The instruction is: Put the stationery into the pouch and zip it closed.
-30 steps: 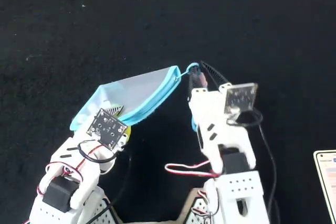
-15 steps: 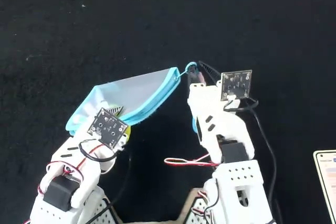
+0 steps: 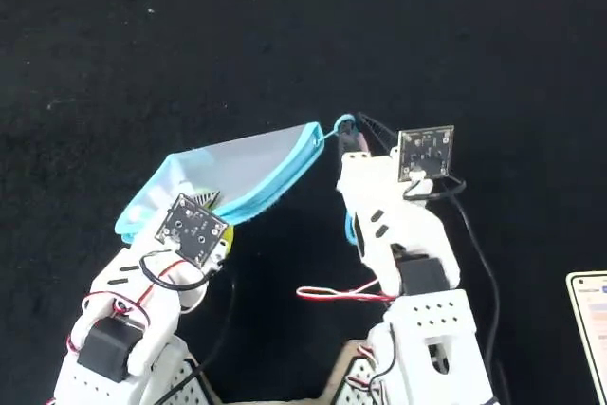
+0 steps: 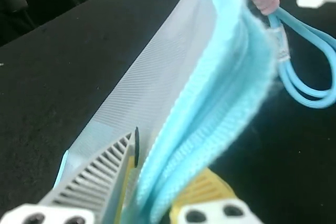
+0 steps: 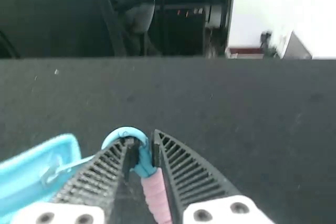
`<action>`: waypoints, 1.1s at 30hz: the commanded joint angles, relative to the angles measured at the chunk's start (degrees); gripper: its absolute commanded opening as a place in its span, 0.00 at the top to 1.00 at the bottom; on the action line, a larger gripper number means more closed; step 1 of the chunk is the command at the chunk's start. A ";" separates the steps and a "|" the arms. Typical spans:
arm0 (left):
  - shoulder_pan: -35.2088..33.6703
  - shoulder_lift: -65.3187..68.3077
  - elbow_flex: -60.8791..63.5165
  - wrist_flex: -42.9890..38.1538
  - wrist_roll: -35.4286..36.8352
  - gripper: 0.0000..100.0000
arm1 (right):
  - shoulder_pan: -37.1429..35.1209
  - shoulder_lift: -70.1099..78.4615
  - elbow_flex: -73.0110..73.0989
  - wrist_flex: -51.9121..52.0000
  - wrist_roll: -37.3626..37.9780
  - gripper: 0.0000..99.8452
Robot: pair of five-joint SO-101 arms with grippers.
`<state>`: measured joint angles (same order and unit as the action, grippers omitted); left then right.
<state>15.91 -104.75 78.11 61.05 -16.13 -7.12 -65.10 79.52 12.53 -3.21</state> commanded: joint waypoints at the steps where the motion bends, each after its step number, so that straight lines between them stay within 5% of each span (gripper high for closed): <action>1: -2.77 0.09 -0.48 0.62 -0.44 0.97 | -0.97 -0.66 -7.52 7.21 -0.18 0.94; 5: -2.77 0.09 -0.48 0.62 -0.44 0.97 | -2.73 -0.66 -10.59 13.45 -0.18 0.85; 13: -2.77 0.18 -0.48 0.62 -0.44 0.97 | -2.73 -2.68 -11.30 18.73 -0.35 0.84; 21: -2.77 0.18 -0.48 0.62 -0.18 0.97 | -3.16 -22.90 -9.63 28.57 -0.18 0.84; 33: -3.21 0.09 -0.48 0.53 -0.09 0.97 | -4.66 -42.86 0.22 28.84 -0.18 0.84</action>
<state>13.89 -104.84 78.02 61.58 -16.13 -11.08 -103.08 80.13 41.36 -3.30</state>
